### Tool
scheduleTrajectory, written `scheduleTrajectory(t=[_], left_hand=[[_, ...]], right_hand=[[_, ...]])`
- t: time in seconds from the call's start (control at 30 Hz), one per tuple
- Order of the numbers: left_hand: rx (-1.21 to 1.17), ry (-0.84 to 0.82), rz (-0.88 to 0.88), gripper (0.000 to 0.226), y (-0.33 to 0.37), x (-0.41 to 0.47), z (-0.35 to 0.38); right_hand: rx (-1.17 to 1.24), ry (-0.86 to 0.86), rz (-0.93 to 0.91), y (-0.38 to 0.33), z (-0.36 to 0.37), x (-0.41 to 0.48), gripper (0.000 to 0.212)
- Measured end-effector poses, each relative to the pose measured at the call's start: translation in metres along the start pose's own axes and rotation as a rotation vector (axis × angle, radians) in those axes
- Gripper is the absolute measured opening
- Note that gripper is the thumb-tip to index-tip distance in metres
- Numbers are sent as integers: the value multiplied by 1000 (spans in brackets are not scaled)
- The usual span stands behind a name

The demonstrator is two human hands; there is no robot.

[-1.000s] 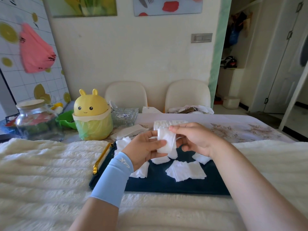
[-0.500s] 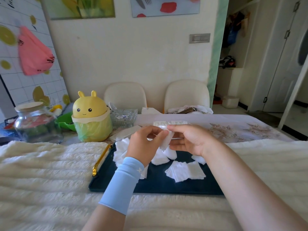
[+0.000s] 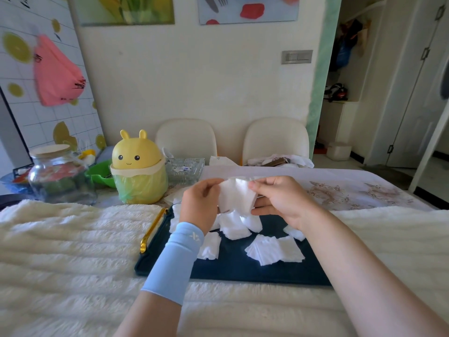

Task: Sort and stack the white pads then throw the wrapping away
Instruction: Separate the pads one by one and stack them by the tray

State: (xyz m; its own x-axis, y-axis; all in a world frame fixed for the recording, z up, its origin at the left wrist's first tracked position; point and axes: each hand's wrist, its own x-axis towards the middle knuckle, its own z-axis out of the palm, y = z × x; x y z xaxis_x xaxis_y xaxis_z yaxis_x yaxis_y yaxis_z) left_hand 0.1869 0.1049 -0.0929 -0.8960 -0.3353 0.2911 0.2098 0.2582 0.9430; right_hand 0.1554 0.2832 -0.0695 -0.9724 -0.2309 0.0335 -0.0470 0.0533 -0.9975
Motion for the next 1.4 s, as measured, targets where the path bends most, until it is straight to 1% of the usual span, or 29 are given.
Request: scheduleTrajectory(t=[0.07, 0.1, 0.17, 0.23, 0.27, 0.33, 0.43, 0.5, 0.6, 0.7, 0.77, 0.8, 0.87, 0.9, 0.97, 1.0, 1.07, 1.1, 1.13, 1.3, 1.4], left_hand=[[-118, 32, -75, 33, 1, 2, -3], [-188, 1, -117, 34, 3, 2, -5], [-285, -135, -158, 29, 4, 1, -5], [-251, -265, -117, 20, 2, -1, 1], [-212, -286, -91, 16, 2, -3, 4], [-155, -237, -79, 14, 2, -5, 10], [-135, -124, -65, 10, 3, -6, 12], [-112, -81, -51, 8, 2, -6, 14], [-48, -56, -44, 7, 1, -7, 16], [-71, -53, -69, 9, 3, -8, 17], [-32, -48, -63, 11, 2, -8, 16], [-19, -54, -55, 12, 3, -8, 17], [-3, -38, -43, 19, 2, -8, 16], [-7, -36, -51, 27, 0, -6, 16], [-53, -105, -104, 41, -2, -4, 13], [-91, -173, -159, 42, -1, -4, 11], [-168, -310, -256, 27, -3, -3, 10], [-185, -343, -264, 17, -6, -6, 9], [-195, -360, -255, 11, -6, -5, 12], [-316, -375, -280, 6, -4, -6, 15], [-365, -405, -321, 22, 0, -6, 10]], right_hand=[[-63, 50, -22, 2, -5, 3, 18], [-98, 59, -33, 4, -6, 3, 18], [-145, 37, -49, 6, -8, 4, 16], [-158, 2, -60, 7, -5, 3, 13], [-161, -11, -67, 6, -4, 2, 12], [-160, -32, -82, 5, -2, 1, 13], [-164, -45, -99, 5, -2, 1, 14], [-174, -57, -98, 5, -3, 0, 16], [-183, -65, -90, 5, -1, 0, 17], [-152, -80, -70, 3, 0, -1, 19], [-112, -110, -42, 0, -1, -2, 30], [-120, -117, -42, -1, -2, -3, 32], [-176, -137, -65, 0, -2, -4, 22], [-175, -141, -69, 0, -4, -5, 19], [-128, -148, -74, -2, -6, -6, 19], [-122, -145, -74, -2, -7, -5, 19], [-157, -132, -80, -3, -11, -4, 19], [-169, -126, -79, -1, -10, -4, 19], [-172, -115, -85, -1, -11, -2, 20], [-161, -127, -96, -1, -15, 1, 13], [-127, -153, -95, 0, -14, -1, 15]])
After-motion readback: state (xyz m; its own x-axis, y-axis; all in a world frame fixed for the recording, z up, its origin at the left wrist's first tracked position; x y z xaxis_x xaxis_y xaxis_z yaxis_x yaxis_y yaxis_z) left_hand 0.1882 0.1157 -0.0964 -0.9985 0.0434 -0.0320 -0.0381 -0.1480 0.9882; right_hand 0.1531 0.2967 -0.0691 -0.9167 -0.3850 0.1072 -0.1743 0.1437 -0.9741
